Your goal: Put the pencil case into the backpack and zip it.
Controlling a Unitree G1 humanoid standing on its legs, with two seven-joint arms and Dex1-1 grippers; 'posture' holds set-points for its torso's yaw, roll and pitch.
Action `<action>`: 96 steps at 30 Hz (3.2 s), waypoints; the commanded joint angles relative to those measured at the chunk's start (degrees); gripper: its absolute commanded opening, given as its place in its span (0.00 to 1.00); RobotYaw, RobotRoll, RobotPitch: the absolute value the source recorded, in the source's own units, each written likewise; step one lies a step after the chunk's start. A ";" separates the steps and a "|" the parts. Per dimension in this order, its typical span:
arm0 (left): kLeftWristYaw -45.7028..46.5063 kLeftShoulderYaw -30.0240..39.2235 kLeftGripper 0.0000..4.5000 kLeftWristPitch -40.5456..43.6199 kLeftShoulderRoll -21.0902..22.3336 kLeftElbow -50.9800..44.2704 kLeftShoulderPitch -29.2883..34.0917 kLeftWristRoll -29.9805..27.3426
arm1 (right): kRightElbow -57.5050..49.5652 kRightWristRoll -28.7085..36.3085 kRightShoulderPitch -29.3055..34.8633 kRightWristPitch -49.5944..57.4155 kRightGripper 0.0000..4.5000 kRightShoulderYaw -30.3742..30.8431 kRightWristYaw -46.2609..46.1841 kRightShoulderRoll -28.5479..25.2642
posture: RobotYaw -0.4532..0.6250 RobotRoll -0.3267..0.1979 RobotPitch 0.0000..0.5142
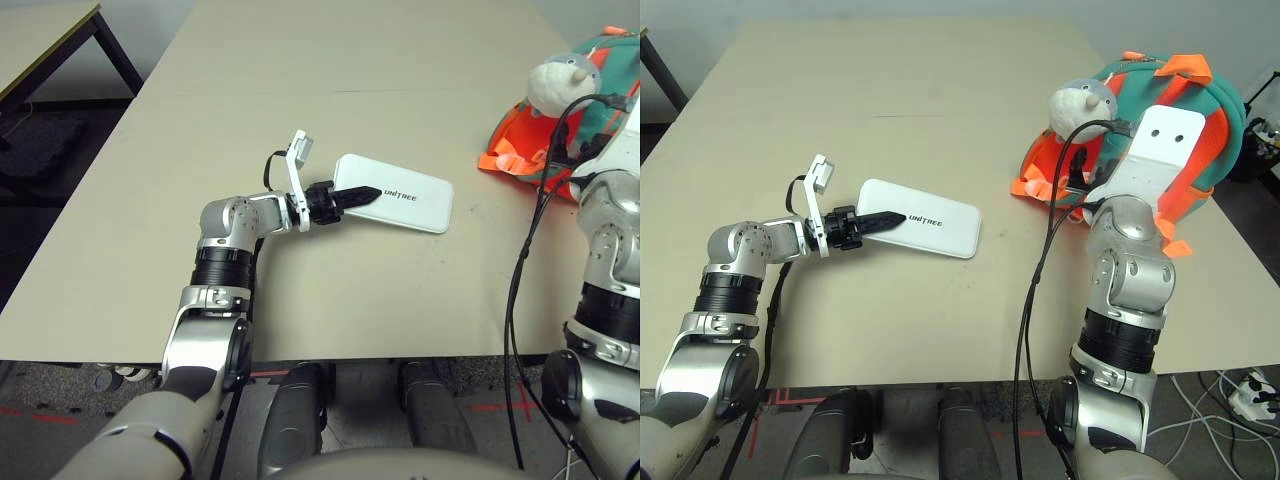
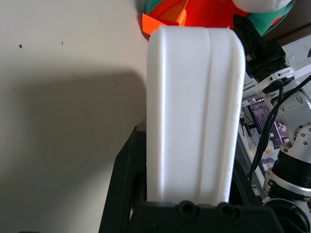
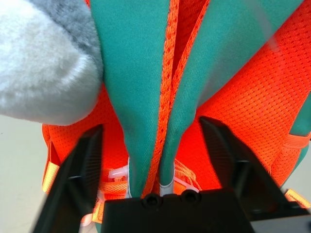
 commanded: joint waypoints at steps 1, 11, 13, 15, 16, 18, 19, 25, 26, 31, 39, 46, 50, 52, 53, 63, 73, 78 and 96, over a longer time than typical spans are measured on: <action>1.36 -0.14 0.31 -0.56 0.29 0.29 0.20 0.38 | 0.92 -0.41 -0.32 -0.83 0.61 0.21 -0.22 -0.07 | 0.40 0.62 0.31; 1.65 -0.75 0.31 -2.28 0.19 2.22 0.05 1.34 | -0.15 1.46 -1.32 1.38 0.02 0.57 4.13 -2.86 | 0.39 0.62 0.27; 1.16 -1.38 0.31 -3.63 0.81 3.30 0.26 2.23 | -5.47 4.83 -0.47 8.60 0.02 -0.11 7.85 -5.54 | 0.36 0.62 0.25; 0.39 -1.82 0.31 -4.72 1.59 4.54 0.39 2.71 | -12.16 9.09 0.47 17.95 0.02 -1.64 11.85 -9.09 | 0.34 0.62 0.24; -0.08 -1.97 0.31 -5.23 2.02 5.35 0.35 2.91 | -15.79 11.74 0.53 23.80 0.02 -3.38 13.82 -11.16 | 0.32 0.62 0.22; -1.11 -2.45 0.31 -6.60 2.97 7.48 0.08 3.47 | -21.88 16.82 0.02 34.75 0.02 -7.96 18.37 -16.78 | 0.28 0.62 0.21; -1.56 -2.71 0.31 -7.39 3.44 8.79 -0.14 3.79 | -23.93 19.05 0.05 39.21 0.02 -10.18 21.18 -20.36 | 0.26 0.62 0.20; -3.14 -3.38 0.31 -12.85 5.60 18.51 -2.49 5.89 | -29.12 31.05 1.84 51.26 0.02 -21.65 33.16 -35.49 | 0.17 0.62 0.19; -3.40 -3.49 0.31 -13.76 5.80 20.19 -3.05 6.24 | -29.58 33.67 3.08 51.26 0.02 -23.59 34.43 -36.92 | 0.15 0.62 0.19; -4.54 -3.99 0.31 -16.81 6.01 26.58 -5.65 7.38 | -31.49 49.57 11.23 51.26 0.02 -34.21 37.20 -41.66 | 0.11 0.62 0.19; -6.38 -4.00 0.31 -18.98 4.57 29.11 -9.28 8.20 | -33.56 58.59 22.43 51.26 0.02 -39.09 28.93 -37.71 | 0.11 0.62 0.22; -12.67 -4.21 0.31 -17.69 6.05 18.95 -15.00 6.84 | -30.56 51.43 23.95 44.38 0.02 -28.68 24.82 -34.53 | 0.18 0.62 0.25; -16.91 -5.07 0.31 -15.32 7.70 11.87 -20.85 5.29 | -28.18 47.31 24.61 39.46 0.02 -23.53 24.32 -33.27 | 0.20 0.62 0.26; -18.30 -5.34 0.31 -15.07 7.78 9.75 -23.54 4.95 | -26.88 45.13 24.47 36.74 0.02 -21.07 24.06 -32.96 | 0.21 0.62 0.26; -19.02 -5.56 0.31 -15.16 7.69 8.93 -24.99 4.82 | -26.40 44.51 24.42 35.58 0.02 -20.14 24.41 -33.08 | 0.22 0.62 0.26; -22.11 -8.69 0.31 -19.89 3.64 10.94 -28.84 6.77 | -27.46 48.21 22.75 38.57 0.02 -24.90 26.41 -35.25 | 0.19 0.62 0.26; -24.42 -11.73 0.31 -24.94 0.54 14.52 -26.40 9.97 | -28.18 51.45 25.69 44.17 0.02 -35.81 31.07 -39.42 | 0.16 0.62 0.26; -25.43 -13.61 0.31 -26.47 -1.37 13.84 -25.98 11.27 | -28.41 51.42 28.46 45.25 0.02 -39.04 34.10 -40.54 | 0.16 0.62 0.26; -25.89 -23.90 0.31 -33.12 -12.05 10.26 -22.56 18.84 | -27.24 51.47 26.06 42.12 0.02 -33.57 34.31 -39.00 | 0.18 0.62 0.29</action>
